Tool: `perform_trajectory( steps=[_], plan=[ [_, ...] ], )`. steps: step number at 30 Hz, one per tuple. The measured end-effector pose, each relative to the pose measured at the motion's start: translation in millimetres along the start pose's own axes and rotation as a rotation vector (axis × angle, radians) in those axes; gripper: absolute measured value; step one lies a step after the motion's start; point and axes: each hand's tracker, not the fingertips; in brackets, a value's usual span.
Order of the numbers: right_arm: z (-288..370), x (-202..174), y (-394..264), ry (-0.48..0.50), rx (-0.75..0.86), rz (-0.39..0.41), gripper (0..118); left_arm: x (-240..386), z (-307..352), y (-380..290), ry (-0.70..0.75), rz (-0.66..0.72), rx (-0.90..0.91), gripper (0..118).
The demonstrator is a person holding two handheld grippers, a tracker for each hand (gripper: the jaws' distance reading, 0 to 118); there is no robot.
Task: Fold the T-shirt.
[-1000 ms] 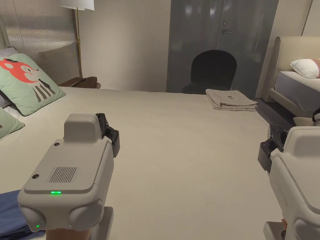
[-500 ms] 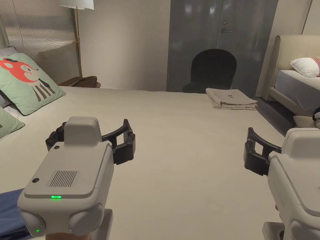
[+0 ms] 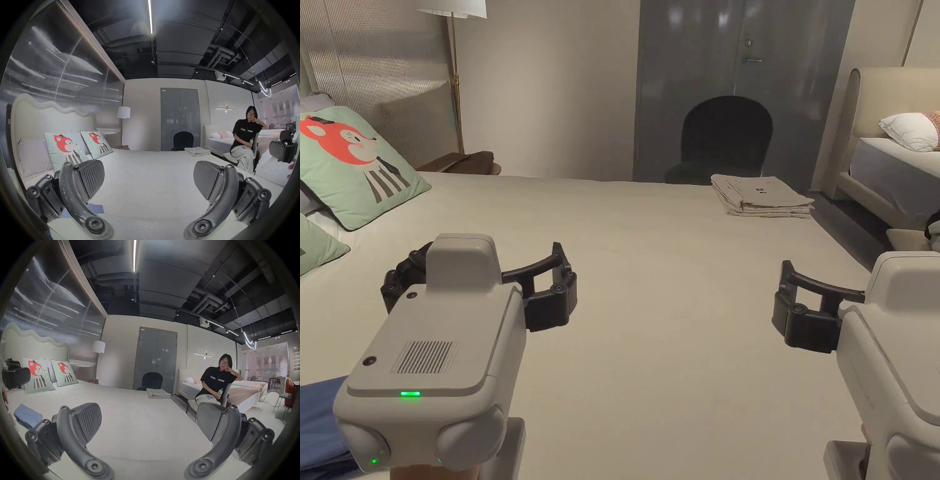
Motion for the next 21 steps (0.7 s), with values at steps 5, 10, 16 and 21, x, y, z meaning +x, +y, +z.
perform_trajectory(
  steps=[5, 10, 16, 21],
  plan=[
    [-1.7, 1.9, -1.2, -0.005, 0.003, -0.001, 115, 0.7, 0.3, -0.4, 0.004, -0.003, 0.002, 110],
    [0.1, 1.7, 0.0, -0.007, 0.009, -0.005, 115, 0.9, 0.1, -0.9, 0.003, 0.005, -0.001, 110],
    [0.7, -0.1, 1.4, -0.007, 0.016, 0.014, 115, 1.6, 0.4, -0.8, 0.000, 0.002, -0.004, 110],
    [-4.8, 1.8, -1.7, -0.016, -0.014, -0.013, 115, 1.0, 1.0, 0.2, -0.006, 0.015, -0.010, 110]
  ],
)
